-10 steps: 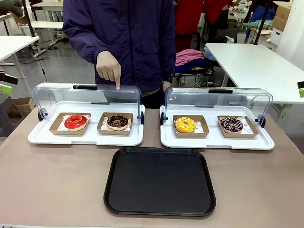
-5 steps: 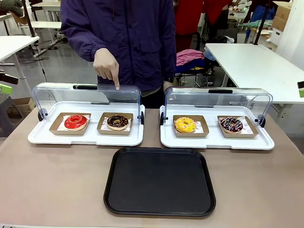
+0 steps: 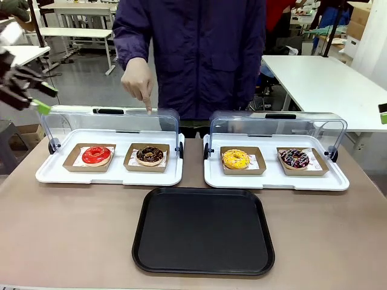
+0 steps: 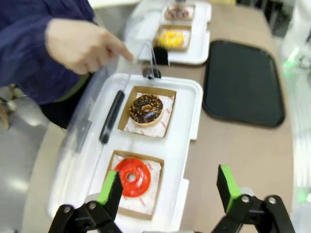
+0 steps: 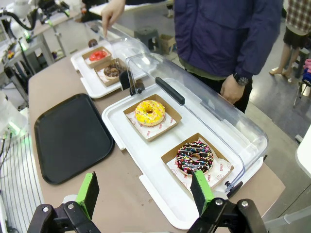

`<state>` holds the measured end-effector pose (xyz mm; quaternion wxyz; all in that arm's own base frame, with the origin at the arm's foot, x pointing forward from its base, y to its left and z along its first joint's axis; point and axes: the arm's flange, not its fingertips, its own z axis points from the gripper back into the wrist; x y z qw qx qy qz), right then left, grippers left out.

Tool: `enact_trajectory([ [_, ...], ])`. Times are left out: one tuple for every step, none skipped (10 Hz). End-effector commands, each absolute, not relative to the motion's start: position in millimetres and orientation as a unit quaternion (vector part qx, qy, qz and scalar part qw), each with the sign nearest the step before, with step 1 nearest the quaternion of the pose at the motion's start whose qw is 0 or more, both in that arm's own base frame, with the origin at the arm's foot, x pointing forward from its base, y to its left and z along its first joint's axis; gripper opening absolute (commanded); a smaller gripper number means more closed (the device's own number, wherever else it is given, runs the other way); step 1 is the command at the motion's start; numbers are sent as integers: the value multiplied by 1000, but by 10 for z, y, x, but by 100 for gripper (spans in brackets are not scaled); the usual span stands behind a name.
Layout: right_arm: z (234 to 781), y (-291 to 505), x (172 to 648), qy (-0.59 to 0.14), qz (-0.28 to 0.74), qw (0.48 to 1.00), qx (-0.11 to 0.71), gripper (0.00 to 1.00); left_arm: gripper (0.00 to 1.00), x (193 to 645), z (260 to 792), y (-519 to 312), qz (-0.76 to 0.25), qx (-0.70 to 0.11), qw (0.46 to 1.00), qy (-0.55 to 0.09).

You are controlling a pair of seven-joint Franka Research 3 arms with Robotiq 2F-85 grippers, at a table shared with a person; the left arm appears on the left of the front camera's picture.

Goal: Move the second donut from the left to the tray.
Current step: Pick up the Paper togo box containing the Donut indicated by the person and place it on the Handle tray.

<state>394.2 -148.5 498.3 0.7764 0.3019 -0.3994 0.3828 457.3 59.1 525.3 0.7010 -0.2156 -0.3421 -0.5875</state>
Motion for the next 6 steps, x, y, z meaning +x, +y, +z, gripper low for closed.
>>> enact_trajectory([
  [5000, -1480, 3965, -410, 384, 770, 303, 100, 100, 4551, 5226, 83, -638, -155, 697, -288],
  [5000, -1480, 3965, -410, 384, 770, 303, 100, 100, 4543, 5175, -218, -667, -129, 686, -263],
  [5000, -1480, 3965, -410, 384, 770, 303, 100, 100, 4562, 5058, -552, -690, -99, 678, -233],
  [5000, -1480, 3965, -410, 384, 770, 303, 100, 100, 4570, 4941, -802, -705, -70, 674, -210],
  [5000, -1480, 3965, -410, 384, 770, 303, 100, 100, 4582, 4802, -1005, -715, -54, 672, -184],
  [5000, -1480, 3965, -410, 384, 770, 303, 100, 100, 4641, 4646, -1154, -714, -38, 681, -161],
])
